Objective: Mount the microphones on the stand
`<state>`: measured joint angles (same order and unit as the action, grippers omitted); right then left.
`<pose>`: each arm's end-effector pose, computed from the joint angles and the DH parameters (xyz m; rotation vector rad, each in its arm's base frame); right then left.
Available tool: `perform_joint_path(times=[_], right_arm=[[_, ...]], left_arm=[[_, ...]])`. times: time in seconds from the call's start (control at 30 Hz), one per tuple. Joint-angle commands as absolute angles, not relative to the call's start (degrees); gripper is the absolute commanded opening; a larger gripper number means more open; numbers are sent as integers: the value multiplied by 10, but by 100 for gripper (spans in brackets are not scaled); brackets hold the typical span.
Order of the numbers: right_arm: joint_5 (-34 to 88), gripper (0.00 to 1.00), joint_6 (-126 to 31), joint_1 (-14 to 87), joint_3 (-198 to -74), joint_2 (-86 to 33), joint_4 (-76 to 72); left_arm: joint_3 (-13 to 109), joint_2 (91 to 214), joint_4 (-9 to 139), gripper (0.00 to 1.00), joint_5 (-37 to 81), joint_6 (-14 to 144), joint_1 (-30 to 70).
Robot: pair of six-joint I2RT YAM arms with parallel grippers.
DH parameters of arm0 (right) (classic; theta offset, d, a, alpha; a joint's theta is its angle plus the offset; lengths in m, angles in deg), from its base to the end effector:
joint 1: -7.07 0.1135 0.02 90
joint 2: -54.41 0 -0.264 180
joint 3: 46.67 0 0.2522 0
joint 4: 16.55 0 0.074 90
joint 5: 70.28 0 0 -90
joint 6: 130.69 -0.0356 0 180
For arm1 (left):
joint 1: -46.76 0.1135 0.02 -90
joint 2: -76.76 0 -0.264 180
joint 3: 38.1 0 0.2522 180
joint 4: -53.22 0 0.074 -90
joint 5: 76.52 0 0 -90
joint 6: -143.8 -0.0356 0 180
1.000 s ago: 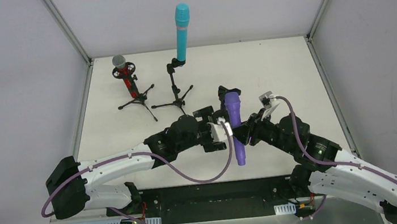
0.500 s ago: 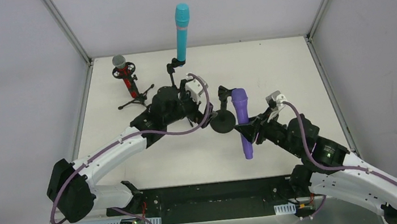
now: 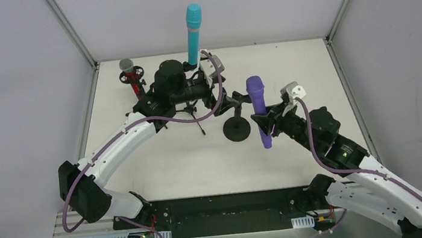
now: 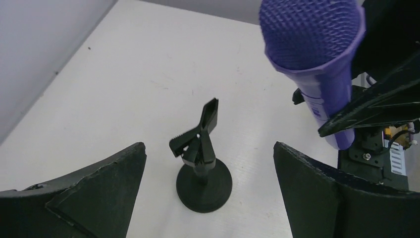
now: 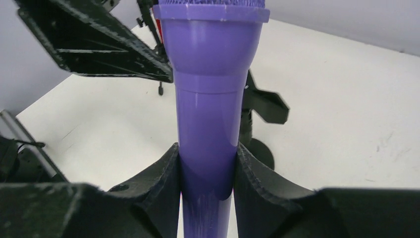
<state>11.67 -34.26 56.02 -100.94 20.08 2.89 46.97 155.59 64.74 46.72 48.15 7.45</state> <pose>0.1012 0.1086 0.3493 -0.6340 1.4491 0.4737 0.2375 -0.2197 0.3904 1.0593 1.3703 -0.9187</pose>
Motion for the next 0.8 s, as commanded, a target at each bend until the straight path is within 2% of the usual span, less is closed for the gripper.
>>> perform_joint_path(times=[0.0, 0.17, 0.27, 0.4, 0.53, 0.67, 0.77], right_arm=[[182, 0, -332, 492, -1059, 177, -25], [266, 0, -371, 374, -1053, 148, -111], [316, 0, -393, 301, -1045, 124, -165], [365, 0, -405, 232, -1006, 97, -270], [401, 0, -415, 202, -975, 67, -366], [425, 0, -412, 194, -953, 32, -458], [439, 0, -410, 192, -940, 5, -516]], left_arm=[[547, 1578, 649, 100, 509, 421, 77], [609, 1626, 651, 100, 517, 410, 77], [637, 1657, 667, 92, 552, 403, 79], [627, 1682, 668, 91, 584, 396, 85], [576, 1677, 655, 90, 607, 374, 94], [491, 1644, 553, 89, 619, 392, 109], [476, 1640, 536, 82, 649, 397, 123]])
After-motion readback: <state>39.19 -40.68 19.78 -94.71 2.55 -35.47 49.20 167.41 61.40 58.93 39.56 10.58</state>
